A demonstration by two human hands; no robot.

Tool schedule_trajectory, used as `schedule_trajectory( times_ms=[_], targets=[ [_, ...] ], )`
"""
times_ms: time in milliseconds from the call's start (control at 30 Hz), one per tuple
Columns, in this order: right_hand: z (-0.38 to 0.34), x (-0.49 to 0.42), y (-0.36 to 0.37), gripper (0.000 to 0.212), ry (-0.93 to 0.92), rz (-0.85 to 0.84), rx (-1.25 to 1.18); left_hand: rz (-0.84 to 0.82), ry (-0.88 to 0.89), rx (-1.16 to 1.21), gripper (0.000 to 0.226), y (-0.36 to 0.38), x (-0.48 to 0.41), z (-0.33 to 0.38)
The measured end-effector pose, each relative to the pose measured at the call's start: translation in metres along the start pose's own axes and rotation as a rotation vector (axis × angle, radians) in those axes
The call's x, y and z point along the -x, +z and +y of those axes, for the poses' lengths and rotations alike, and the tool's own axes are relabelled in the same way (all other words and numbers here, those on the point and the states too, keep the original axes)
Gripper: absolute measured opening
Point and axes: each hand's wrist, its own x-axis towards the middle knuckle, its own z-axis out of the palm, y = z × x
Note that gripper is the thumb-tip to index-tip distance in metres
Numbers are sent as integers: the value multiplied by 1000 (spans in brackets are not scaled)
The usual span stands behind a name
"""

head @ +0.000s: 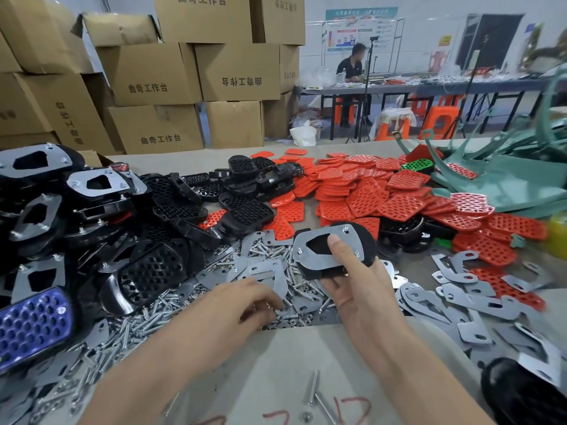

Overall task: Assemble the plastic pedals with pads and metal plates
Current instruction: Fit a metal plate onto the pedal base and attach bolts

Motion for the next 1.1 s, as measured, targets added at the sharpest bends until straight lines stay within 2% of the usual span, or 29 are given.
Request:
schedule_trajectory(
  times_ms=[300,467,600,667,767,900,967,1100],
  targets=[
    [0,0,-1,15,5,23,1,-60,10,-92,14,2,-6,9],
    [0,0,-1,25,14,21,51,-17,5,-159,12,6,-7,9],
    [0,0,-1,24,20,28,41,59,14,-177,10,10,-6,6],
    [0,0,-1,20,20,22,58,123,-8,-84,10,12,-7,7],
    [1,0,0,18,8,11,90,258,-48,285,15,14,-11,12],
    [2,3,1,31,-4,-6,148,424,-79,710,14,15,-15,22],
    [2,3,2,34,-7,-15,168,452,-85,795,16,15,-16,24],
    [1,4,3,34,-3,-42,145,522,-26,788,28,18,-17,27]
  ],
)
